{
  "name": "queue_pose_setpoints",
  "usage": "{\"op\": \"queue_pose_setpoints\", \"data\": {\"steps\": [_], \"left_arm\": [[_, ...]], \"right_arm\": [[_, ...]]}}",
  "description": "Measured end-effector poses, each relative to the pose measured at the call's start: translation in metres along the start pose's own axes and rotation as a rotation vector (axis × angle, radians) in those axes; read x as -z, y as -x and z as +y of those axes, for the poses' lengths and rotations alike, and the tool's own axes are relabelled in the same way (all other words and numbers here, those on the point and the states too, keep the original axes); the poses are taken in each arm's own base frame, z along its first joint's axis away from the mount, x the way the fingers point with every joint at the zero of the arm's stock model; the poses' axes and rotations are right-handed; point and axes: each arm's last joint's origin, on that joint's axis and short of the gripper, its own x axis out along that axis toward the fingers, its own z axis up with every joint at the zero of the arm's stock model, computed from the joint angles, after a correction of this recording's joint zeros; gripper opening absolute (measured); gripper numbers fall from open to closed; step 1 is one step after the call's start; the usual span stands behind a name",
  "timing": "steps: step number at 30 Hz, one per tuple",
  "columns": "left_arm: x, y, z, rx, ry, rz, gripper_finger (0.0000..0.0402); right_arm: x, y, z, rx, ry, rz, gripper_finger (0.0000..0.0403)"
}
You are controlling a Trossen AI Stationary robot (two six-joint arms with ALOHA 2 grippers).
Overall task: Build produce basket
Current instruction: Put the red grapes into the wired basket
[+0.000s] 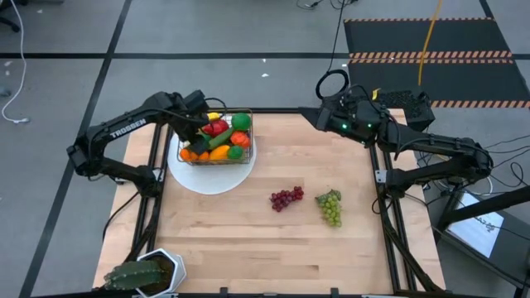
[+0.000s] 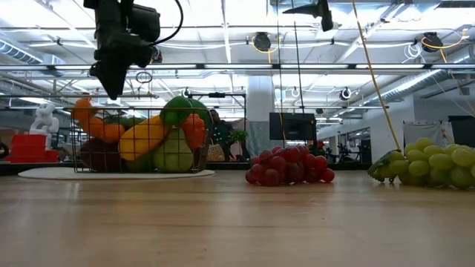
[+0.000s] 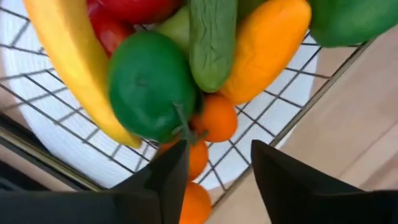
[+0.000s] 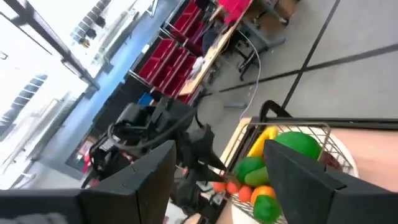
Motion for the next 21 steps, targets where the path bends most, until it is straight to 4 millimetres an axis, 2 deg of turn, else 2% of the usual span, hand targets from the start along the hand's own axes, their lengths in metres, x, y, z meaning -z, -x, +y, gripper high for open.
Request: {"op": "queue_pose_setpoints", "data": {"steps": [5,11,16,21], "left_arm": [[-0.001,0.006,-0.010,0.036,0.018,-0.018,0.0186],[-0.004,0.024,-0.033,0.074,0.087,-0.081,0.0164],[-0.008,0.033,-0.064,0.162,0.090,-0.189,0.0144],[-0.002,0.033,-0.102,0.255,0.062,-0.223,0.0134]], "right_arm": [[0.006,0.001,-0.005,0.033,-0.008,0.086,0.0239],[0.013,0.003,-0.015,0.067,0.028,0.271,0.0238],[0.017,0.009,-0.022,0.087,0.027,0.411,0.0238],[0.019,0.020,-0.022,0.052,0.031,0.534,0.0238]]}}
